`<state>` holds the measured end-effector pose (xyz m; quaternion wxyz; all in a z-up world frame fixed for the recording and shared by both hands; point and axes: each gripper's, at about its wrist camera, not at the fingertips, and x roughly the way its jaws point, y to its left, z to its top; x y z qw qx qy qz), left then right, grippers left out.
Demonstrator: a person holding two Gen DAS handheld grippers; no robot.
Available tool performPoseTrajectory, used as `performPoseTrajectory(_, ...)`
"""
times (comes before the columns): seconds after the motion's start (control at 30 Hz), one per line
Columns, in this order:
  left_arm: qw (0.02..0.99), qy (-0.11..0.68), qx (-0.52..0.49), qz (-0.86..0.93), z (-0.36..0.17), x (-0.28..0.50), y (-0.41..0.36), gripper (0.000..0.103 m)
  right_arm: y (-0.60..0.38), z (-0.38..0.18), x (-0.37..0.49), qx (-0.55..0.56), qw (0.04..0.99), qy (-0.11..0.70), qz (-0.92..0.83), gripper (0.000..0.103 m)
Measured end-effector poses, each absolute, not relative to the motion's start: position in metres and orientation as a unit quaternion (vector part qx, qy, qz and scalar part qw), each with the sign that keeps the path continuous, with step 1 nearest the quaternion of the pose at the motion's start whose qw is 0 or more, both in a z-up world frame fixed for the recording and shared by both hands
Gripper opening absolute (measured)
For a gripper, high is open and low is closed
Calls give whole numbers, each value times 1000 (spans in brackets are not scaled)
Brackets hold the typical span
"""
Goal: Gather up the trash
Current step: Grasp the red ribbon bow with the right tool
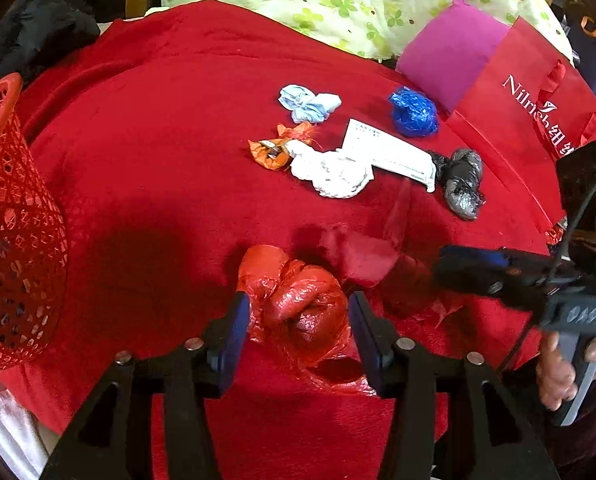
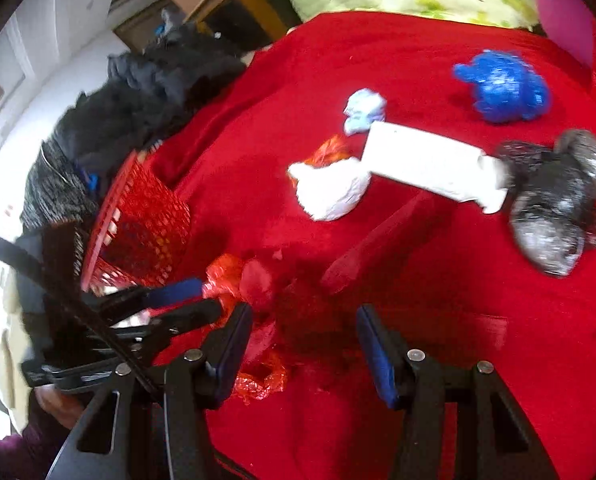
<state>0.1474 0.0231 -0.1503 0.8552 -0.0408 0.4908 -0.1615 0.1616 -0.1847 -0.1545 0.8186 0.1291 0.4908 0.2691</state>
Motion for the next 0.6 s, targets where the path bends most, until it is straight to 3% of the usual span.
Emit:
performPoseTrajectory(0.1,857,490,-47,-156,-150,146,31,59,-167,-165,165,107,815,506,263,56)
performPoseTrajectory(0.2,854,493,-53,-158,-152,146,34,59,-158,-181,170,85,811,527,239,41)
performPoseTrajectory(0.3,852,496,-53,-161,-153,143,34,60,-155,-191,171,84,810,537,223,37)
performPoseTrajectory(0.6,851,497,-53,-163,-157,147,18,70,-201,-152,163,117,871,451,154,35)
